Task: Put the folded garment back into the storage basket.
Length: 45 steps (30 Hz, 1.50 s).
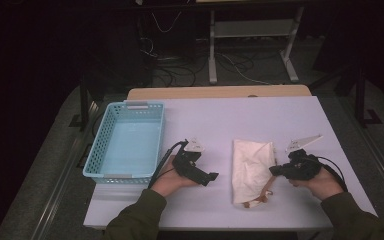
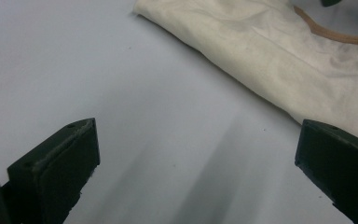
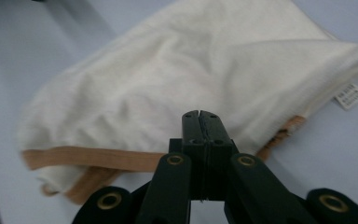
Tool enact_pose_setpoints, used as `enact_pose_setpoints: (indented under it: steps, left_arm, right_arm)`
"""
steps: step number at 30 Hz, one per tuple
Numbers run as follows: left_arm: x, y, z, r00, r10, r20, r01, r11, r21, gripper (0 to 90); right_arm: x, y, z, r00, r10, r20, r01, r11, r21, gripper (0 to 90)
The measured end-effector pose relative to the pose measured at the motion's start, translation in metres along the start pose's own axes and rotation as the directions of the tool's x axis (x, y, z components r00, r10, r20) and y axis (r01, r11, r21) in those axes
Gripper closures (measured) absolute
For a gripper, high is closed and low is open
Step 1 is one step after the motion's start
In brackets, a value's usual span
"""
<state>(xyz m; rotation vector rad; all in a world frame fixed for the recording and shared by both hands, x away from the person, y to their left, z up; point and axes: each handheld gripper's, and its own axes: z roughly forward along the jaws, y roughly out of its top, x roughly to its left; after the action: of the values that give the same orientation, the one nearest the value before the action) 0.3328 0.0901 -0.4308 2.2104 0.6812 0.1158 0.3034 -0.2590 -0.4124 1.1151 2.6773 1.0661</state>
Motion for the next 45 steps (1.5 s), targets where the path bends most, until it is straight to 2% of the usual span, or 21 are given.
enact_pose_setpoints:
  steps: [1,3,4,7,12,14,17,18,26,30,34,37,38,42,43,45]
  left_arm:
    - [-0.001,0.0,0.001,0.9999,-0.014,-0.001,0.014,0.9998,-0.012,0.0]
    - [-0.002,0.0,0.001,0.9999,-0.015,-0.002,0.015,0.9998,-0.01,0.0]
    - [-0.001,0.0,0.0,1.0,-0.002,0.0,0.002,1.0,0.001,0.0]
    - [-0.001,0.0,0.001,1.0,-0.009,0.0,0.009,0.9999,-0.007,0.0]
    - [-0.001,0.0,0.001,1.0,0.005,0.003,-0.005,1.0,0.002,0.0]
    - [0.0,0.0,0.001,0.9998,0.017,0.006,-0.017,0.9998,0.005,0.0]
    - [-0.001,0.0,0.002,1.0,0.005,0.003,-0.005,1.0,-0.004,0.0]
    - [-0.001,0.0,0.001,0.9998,0.017,0.006,-0.017,0.9998,0.006,0.0]
    - [-0.002,0.0,0.002,1.0,0.001,0.004,-0.001,1.0,-0.01,0.0]
    - [-0.002,-0.001,0.003,0.9999,-0.001,0.012,0.002,1.0,-0.009,0.0]
    - [-0.002,0.0,0.004,0.9999,-0.002,0.014,0.003,0.9999,-0.014,0.0]
    - [-0.003,0.0,0.004,0.9999,-0.007,0.015,0.007,0.9999,-0.011,0.0]
    - [-0.002,0.0,0.004,0.9998,0.009,0.016,-0.009,0.9999,-0.005,0.0]
    - [-0.001,0.001,0.005,0.9999,0.007,0.015,-0.007,1.0,-0.007,0.0]
    - [0.0,0.002,0.005,0.9997,0.018,0.014,-0.018,0.9998,0.001,0.0]
    - [-0.001,0.002,0.007,0.9998,0.01,0.017,-0.01,0.9999,-0.005,0.0]
  right_arm:
    - [0.003,0.001,-0.002,0.9999,-0.007,-0.014,0.007,1.0,-0.008,88.8]
    - [0.012,0.002,-0.004,0.9989,-0.025,-0.039,0.024,1.0,-0.015,88.9]
    - [0.015,0.003,-0.005,0.9981,-0.03,-0.054,0.029,0.999,-0.018,88.9]
    - [0.027,0.002,-0.005,0.9943,-0.053,-0.093,0.051,0.998,-0.022,88.9]
    - [0.04,-0.003,0.0,0.9874,-0.086,-0.133,0.085,0.996,-0.013,88.9]
    - [0.043,-0.006,0.003,0.9862,-0.096,-0.135,0.098,0.995,0.006,88.9]
    - [0.044,-0.01,0.006,0.9843,-0.104,-0.143,0.108,0.994,0.023,89.0]
    - [0.046,-0.015,0.009,0.9842,-0.111,-0.139,0.119,0.991,0.055,88.9]
    - [0.044,-0.027,0.018,0.9852,-0.139,-0.101,0.15,0.982,0.118,89.0]
    - [0.043,-0.028,0.019,0.9852,-0.138,-0.102,0.149,0.982,0.117,88.9]
    - [0.04,-0.027,0.015,0.9851,-0.126,-0.117,0.137,0.987,0.087,88.8]
    - [0.038,-0.026,0.013,0.987,-0.118,-0.11,0.125,0.99,0.064,85.1]
    - [0.037,-0.026,0.012,0.9872,-0.116,-0.11,0.123,0.991,0.059,82.4]
    - [0.031,-0.027,0.009,0.9907,-0.096,-0.096,0.099,0.995,0.025,67.3]
    - [0.03,-0.027,0.008,0.9914,-0.088,-0.096,0.091,0.996,0.019,63.4]
    - [0.028,-0.028,0.006,0.9927,-0.084,-0.087,0.085,0.996,-0.001,55.5]
